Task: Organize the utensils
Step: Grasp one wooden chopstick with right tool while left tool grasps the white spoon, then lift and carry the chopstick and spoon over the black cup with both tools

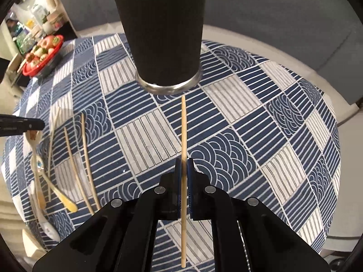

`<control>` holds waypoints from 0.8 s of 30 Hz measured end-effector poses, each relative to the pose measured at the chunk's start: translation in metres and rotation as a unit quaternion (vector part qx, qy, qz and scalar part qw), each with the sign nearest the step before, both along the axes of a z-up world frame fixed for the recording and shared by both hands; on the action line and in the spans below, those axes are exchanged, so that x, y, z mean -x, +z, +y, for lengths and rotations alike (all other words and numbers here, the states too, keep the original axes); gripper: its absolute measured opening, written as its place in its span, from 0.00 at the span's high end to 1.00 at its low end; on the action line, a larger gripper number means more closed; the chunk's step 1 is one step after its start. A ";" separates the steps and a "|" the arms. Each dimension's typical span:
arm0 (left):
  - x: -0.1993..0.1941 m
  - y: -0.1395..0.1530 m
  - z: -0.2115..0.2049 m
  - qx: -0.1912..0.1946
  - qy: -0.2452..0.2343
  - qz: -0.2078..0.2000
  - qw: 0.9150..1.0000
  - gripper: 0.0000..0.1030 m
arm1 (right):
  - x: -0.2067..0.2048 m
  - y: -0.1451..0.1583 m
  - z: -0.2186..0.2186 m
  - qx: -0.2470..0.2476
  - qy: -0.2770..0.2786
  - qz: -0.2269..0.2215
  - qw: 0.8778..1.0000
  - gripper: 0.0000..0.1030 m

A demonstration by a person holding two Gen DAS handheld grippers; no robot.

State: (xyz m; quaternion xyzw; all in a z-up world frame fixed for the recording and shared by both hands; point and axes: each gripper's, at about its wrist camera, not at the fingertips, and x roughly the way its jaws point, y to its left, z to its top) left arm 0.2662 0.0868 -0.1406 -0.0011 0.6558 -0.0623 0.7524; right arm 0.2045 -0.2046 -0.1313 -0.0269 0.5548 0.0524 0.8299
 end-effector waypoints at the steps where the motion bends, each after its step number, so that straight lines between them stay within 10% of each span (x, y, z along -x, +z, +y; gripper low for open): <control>1: 0.001 0.004 0.001 0.000 0.001 -0.004 1.000 0.89 | 0.003 0.003 -0.001 0.000 -0.001 -0.004 1.000 0.96; 24: 0.056 0.091 0.000 -0.005 0.017 -0.098 0.995 0.89 | 0.056 0.074 -0.009 -0.035 -0.010 -0.101 0.994 0.96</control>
